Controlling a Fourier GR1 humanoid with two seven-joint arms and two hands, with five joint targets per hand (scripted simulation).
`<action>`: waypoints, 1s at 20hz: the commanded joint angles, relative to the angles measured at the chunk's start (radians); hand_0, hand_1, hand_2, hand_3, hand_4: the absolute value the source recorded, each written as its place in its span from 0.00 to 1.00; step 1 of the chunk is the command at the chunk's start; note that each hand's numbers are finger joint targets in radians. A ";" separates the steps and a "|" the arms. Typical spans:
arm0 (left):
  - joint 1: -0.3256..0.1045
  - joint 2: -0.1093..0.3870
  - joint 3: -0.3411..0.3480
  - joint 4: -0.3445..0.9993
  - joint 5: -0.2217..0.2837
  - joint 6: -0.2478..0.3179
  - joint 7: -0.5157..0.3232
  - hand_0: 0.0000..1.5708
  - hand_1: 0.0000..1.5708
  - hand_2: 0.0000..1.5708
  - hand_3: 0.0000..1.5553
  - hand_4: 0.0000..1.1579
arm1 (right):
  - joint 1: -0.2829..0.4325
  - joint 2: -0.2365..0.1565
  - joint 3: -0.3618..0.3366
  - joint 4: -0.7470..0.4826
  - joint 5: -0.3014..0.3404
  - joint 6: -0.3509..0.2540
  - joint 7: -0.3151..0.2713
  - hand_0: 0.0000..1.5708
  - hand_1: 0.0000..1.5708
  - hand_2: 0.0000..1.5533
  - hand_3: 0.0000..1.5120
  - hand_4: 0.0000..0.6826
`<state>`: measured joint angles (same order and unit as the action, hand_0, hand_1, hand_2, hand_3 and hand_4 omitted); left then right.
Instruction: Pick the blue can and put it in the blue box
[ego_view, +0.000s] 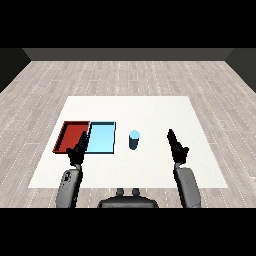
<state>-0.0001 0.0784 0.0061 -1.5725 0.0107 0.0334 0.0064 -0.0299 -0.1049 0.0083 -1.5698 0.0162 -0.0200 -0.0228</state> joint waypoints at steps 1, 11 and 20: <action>-0.001 -0.004 0.002 0.007 -0.010 -0.014 -0.003 0.00 0.00 0.00 0.00 0.00 | -0.030 0.021 -0.002 0.023 0.026 -0.012 0.032 0.00 0.00 0.00 0.00 0.00; -0.031 -0.061 0.031 -0.055 0.089 -0.085 -0.361 0.00 0.00 0.00 0.00 0.00 | -0.152 0.104 0.028 0.064 -0.125 0.020 -0.206 0.00 0.00 0.00 0.00 0.00; -0.042 -0.046 0.052 -0.013 0.109 -0.103 -0.402 0.00 0.00 0.00 0.00 0.00 | -0.190 0.102 0.000 0.227 -0.130 0.062 -0.325 0.00 0.00 0.00 0.00 0.00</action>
<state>-0.0187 0.0247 0.0455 -1.5695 0.1056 -0.0734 -0.4145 -0.1960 -0.0101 0.0243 -1.4116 -0.1052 0.0229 -0.2991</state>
